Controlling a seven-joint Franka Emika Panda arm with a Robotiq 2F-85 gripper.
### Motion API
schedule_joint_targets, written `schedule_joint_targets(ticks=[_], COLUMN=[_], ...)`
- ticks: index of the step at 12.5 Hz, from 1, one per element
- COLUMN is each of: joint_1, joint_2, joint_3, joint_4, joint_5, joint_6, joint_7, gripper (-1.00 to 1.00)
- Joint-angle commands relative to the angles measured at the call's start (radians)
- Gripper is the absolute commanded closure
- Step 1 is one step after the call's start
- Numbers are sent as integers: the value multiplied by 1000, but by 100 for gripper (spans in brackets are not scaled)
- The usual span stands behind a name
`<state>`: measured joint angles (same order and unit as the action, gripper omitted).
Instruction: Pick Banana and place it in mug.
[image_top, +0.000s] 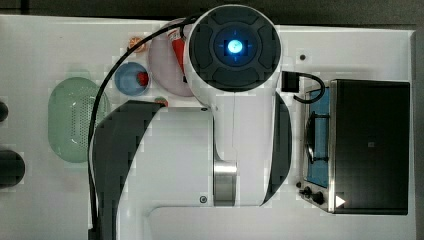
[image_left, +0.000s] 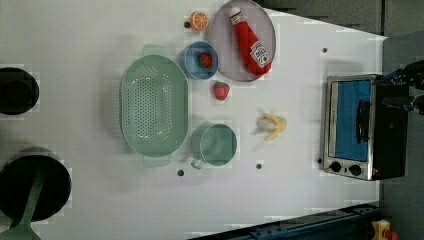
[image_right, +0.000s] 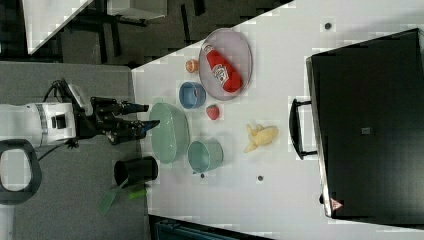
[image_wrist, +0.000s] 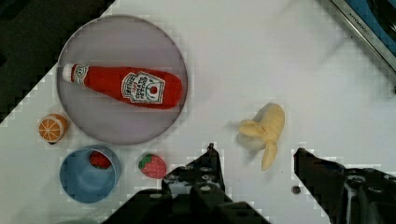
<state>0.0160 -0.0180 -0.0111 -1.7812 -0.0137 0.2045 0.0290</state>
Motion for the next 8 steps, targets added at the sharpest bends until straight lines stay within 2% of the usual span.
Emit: schedule_joint_targets(ticks=[1, 2, 3, 5, 8], joint_1=[-28, -28, -28, -26, -24], joint_2=[-287, -283, -277, -253, -197], joint_3=[-64, -64, -63, -60, -50], joint_4=[-127, -134, -147, -192, -290], joint_5=[-4, -4, -4, -4, -4], joint_6=[-183, -183, -181, -172, -48], joint_7=[-55, -55, -55, -59, -65], gripper=[-54, -83, -100, -100, -100])
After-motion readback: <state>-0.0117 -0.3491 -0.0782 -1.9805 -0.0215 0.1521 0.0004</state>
